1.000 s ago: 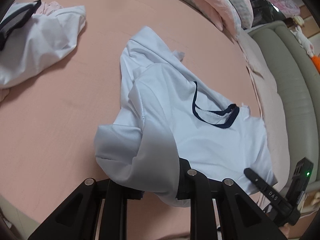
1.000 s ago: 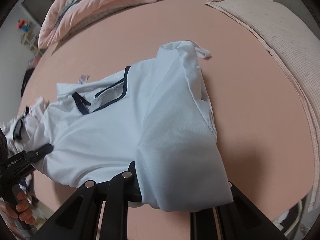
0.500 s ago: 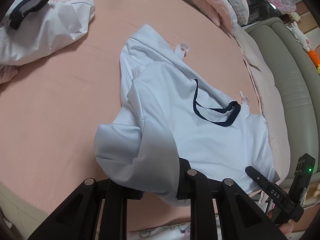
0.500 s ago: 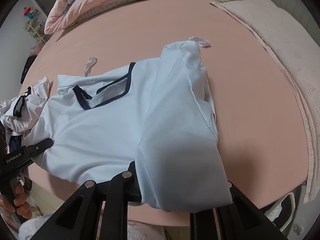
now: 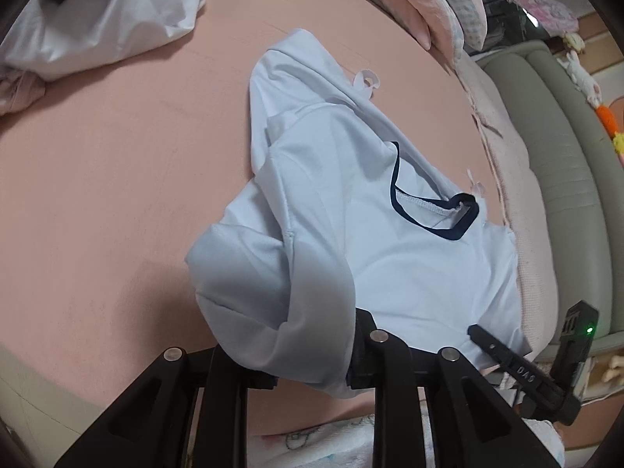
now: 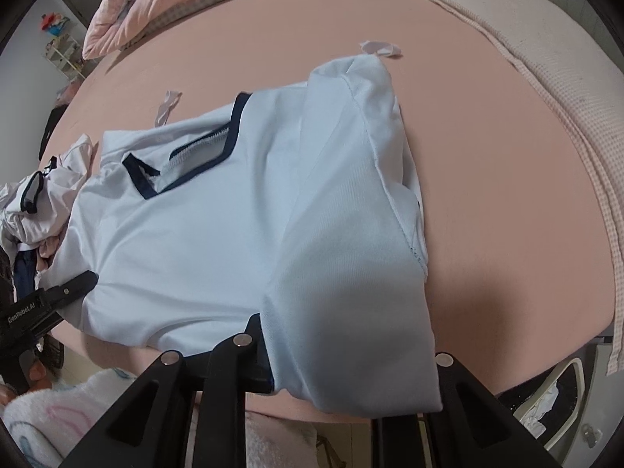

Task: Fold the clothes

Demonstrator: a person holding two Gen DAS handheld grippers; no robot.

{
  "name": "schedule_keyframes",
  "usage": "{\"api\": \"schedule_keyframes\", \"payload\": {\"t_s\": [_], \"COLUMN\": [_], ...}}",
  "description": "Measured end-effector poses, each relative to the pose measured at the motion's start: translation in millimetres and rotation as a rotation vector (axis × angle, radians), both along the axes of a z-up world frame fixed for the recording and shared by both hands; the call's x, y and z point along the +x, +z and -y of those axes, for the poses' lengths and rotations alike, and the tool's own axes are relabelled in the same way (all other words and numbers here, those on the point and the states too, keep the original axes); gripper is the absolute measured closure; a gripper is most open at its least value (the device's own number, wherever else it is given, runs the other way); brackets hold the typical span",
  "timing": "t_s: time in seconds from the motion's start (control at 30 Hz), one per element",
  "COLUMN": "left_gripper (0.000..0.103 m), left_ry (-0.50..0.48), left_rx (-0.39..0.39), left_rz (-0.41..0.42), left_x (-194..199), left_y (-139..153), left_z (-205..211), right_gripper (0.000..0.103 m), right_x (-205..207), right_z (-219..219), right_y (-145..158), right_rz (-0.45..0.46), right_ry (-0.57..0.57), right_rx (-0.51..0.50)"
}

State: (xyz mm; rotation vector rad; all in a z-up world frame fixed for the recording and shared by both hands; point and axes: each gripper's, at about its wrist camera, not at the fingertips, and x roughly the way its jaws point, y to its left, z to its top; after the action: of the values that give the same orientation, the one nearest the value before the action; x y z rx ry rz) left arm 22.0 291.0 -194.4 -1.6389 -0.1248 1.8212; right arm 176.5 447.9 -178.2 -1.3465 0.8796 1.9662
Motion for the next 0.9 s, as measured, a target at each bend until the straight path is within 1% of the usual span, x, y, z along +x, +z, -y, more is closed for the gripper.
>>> {"api": "schedule_keyframes", "payload": {"t_s": [0.23, 0.33, 0.4, 0.5, 0.57, 0.67, 0.8, 0.9], "left_gripper": [0.081, 0.080, 0.080, 0.080, 0.080, 0.080, 0.080, 0.080], "left_ry": [-0.015, -0.009, -0.006, 0.000, 0.000, -0.010, 0.005, 0.020], "left_rx": [-0.024, -0.034, -0.041, -0.050, -0.044, -0.046, -0.048, -0.041], "left_rz": [-0.022, -0.023, -0.023, -0.023, -0.017, -0.009, 0.003, 0.034], "left_x": [2.1, 3.2, 4.0, 5.1, 5.3, 3.6, 4.3, 3.9], "left_y": [0.5, -0.9, -1.9, -3.2, -2.8, -2.2, -6.3, -11.5], "left_z": [-12.1, -14.4, -16.0, -18.2, -18.1, -14.2, -14.8, -10.2], "right_gripper": [0.083, 0.077, 0.077, 0.077, 0.077, 0.077, 0.076, 0.076], "right_x": [-4.1, -3.6, -3.3, 0.4, 3.5, 3.8, -1.2, -5.1], "right_z": [-8.7, -13.0, -15.9, -21.5, -24.7, -29.7, -34.7, -37.0], "right_y": [-0.9, -1.7, -2.2, -6.1, -8.5, -7.8, -7.6, -10.3], "right_rz": [0.003, 0.003, 0.003, -0.004, -0.016, -0.036, -0.024, -0.008], "right_ry": [0.002, -0.011, -0.019, -0.050, -0.070, -0.072, -0.070, -0.078], "right_rx": [0.002, -0.001, -0.002, -0.034, -0.058, -0.064, -0.056, -0.062]}}
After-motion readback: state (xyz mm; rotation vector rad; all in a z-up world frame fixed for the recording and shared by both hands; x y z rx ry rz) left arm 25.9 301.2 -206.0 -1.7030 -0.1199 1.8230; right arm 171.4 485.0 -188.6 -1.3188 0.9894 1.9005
